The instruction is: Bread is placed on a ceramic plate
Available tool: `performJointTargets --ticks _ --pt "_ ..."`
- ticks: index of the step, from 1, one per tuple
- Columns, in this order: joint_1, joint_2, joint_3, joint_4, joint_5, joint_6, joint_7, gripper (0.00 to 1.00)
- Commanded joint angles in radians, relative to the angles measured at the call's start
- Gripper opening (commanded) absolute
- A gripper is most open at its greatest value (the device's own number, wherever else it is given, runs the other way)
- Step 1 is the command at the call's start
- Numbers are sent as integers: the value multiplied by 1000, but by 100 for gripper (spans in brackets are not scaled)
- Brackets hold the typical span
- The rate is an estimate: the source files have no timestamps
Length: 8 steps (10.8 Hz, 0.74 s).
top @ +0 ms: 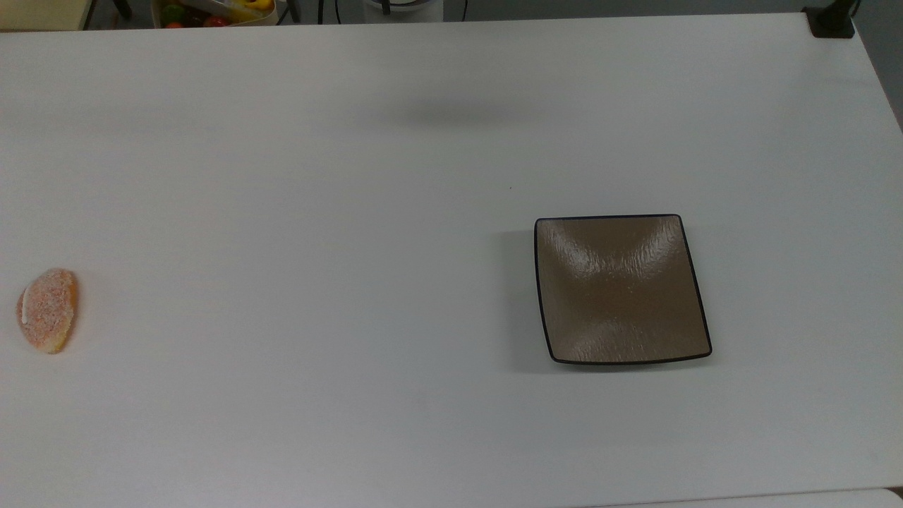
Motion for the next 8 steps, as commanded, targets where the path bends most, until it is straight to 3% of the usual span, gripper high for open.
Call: performJointTargets --ticks 1,8 --pt "16 -14 -17 -16 17 13 -6 100" --pt "16 -18 -17 -16 17 8 3 100"
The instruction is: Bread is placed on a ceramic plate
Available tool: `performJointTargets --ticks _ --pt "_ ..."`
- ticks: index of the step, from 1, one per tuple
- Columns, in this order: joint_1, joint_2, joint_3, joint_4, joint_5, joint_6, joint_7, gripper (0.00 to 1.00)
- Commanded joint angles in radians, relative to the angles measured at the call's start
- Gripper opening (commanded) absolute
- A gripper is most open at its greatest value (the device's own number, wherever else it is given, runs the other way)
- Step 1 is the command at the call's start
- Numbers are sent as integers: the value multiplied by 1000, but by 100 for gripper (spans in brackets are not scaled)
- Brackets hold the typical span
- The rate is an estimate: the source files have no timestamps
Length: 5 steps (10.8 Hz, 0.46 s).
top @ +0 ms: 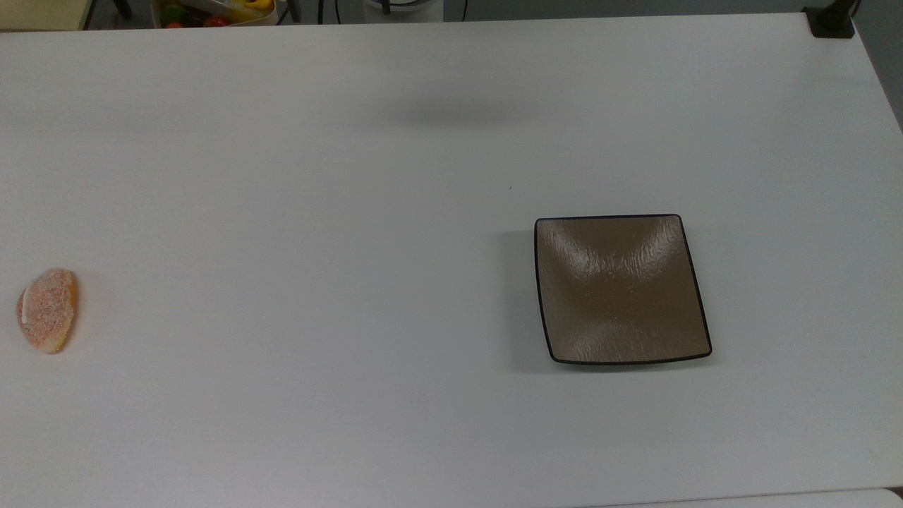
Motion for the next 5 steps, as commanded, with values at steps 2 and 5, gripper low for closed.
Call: performJointTargets --ticks 2,5 --pt "15 -15 -17 -17 19 8 -11 100" --pt "-1 -13 -15 -22 19 5 -130 100"
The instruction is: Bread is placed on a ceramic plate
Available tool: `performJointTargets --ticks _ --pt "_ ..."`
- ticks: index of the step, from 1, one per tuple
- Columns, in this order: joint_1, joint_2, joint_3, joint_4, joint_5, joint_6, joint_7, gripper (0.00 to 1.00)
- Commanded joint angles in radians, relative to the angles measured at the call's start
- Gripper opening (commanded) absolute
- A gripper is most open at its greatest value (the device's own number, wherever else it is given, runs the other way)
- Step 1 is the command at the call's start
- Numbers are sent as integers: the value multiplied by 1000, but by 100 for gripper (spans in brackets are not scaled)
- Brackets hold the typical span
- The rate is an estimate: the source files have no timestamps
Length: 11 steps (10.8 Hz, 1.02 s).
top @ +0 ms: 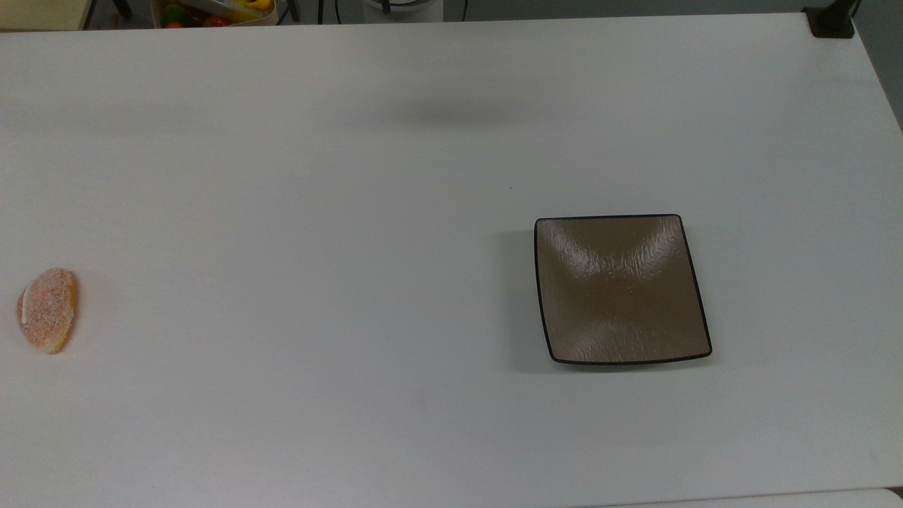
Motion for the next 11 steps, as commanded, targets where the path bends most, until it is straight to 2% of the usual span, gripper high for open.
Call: performJointTargets --ticks 1,3,4,6,8,11 --pt "-10 -10 -16 -20 19 -21 -186 100" --pt "-40 -12 -16 -16 19 -81 -363 100" --pt "-57 -13 -16 -14 19 -99 -395 100" --pt "-65 -13 -16 -9 17 -124 -396 100" --pt "-112 8 -15 3 19 -113 -397 100" --pt "-191 117 -16 110 17 -107 -399 100"
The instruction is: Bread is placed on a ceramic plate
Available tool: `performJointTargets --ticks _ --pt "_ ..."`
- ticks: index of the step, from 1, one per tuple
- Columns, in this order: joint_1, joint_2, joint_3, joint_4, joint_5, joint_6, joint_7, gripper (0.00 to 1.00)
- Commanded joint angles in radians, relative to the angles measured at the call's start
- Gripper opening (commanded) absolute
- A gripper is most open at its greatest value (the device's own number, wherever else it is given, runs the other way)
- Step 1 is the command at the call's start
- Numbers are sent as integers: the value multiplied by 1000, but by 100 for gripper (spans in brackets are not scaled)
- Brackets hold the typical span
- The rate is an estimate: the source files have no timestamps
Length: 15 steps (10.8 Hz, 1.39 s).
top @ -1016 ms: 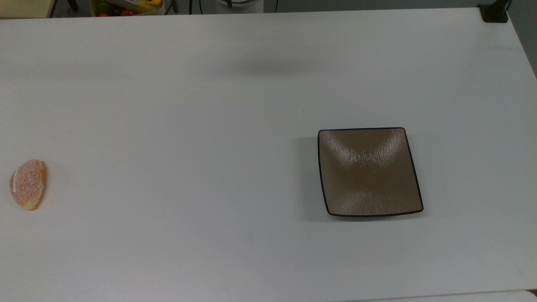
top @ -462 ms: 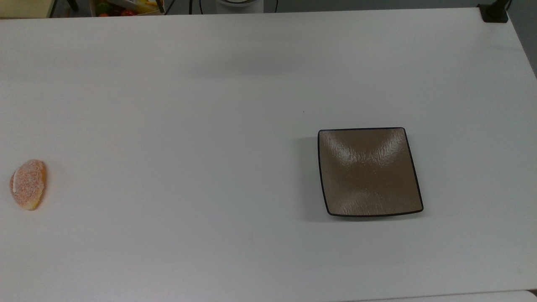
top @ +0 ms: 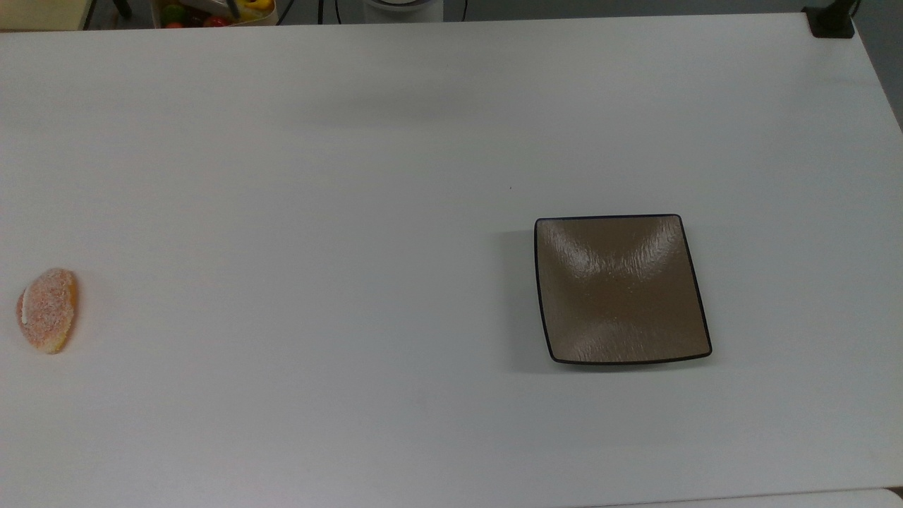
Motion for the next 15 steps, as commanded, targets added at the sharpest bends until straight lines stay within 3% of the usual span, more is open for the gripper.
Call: performJointTargets --ticks 1,8,15 --pt "-75 116 -2 121 16 19 -28 100" --pt "-236 334 -2 160 17 523 -45 100" --pt "-290 674 -2 299 19 880 -14 98"
